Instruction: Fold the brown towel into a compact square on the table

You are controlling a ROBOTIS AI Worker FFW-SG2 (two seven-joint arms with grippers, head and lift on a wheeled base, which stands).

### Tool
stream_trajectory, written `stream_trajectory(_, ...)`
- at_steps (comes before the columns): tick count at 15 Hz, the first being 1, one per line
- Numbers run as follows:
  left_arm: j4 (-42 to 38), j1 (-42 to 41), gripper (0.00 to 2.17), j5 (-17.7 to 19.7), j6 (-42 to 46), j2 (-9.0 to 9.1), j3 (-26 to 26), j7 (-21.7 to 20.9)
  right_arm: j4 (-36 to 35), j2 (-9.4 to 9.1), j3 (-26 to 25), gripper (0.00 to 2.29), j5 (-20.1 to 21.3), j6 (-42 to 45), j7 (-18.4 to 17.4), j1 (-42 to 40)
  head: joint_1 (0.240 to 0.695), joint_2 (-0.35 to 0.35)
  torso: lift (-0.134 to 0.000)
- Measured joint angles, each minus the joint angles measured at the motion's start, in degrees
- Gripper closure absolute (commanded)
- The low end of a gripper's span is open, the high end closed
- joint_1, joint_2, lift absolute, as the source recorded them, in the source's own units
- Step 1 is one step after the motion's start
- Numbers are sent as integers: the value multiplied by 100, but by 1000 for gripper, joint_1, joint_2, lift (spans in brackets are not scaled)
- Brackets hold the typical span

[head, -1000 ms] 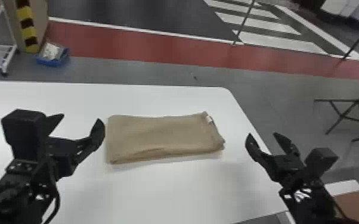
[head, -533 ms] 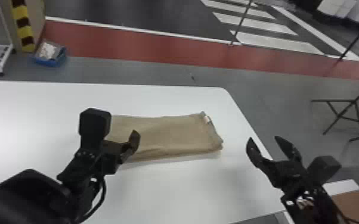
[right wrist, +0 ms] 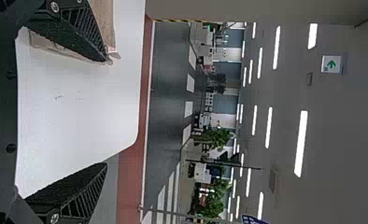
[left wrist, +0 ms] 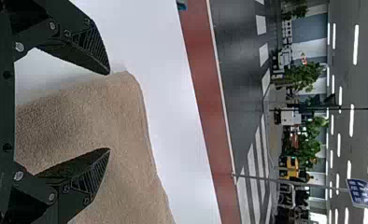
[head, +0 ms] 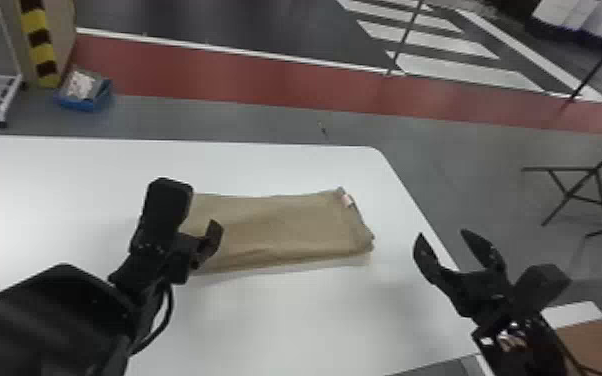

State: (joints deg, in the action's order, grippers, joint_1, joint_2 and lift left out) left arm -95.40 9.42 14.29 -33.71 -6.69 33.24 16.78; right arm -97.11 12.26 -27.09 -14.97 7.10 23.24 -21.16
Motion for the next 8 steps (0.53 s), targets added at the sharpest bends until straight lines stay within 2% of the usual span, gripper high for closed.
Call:
stream_trajectory(1, 59, 43, 522, -23, -100, -4, -52, 1, 64, 23, 8, 83, 3, 1, 10, 49, 695, -350, -128)
stream_trajectory(8, 168, 27, 539, -16, -417, -52, -90, -22, 242, 74, 85, 83, 19, -3, 13, 238, 695, -350, -128)
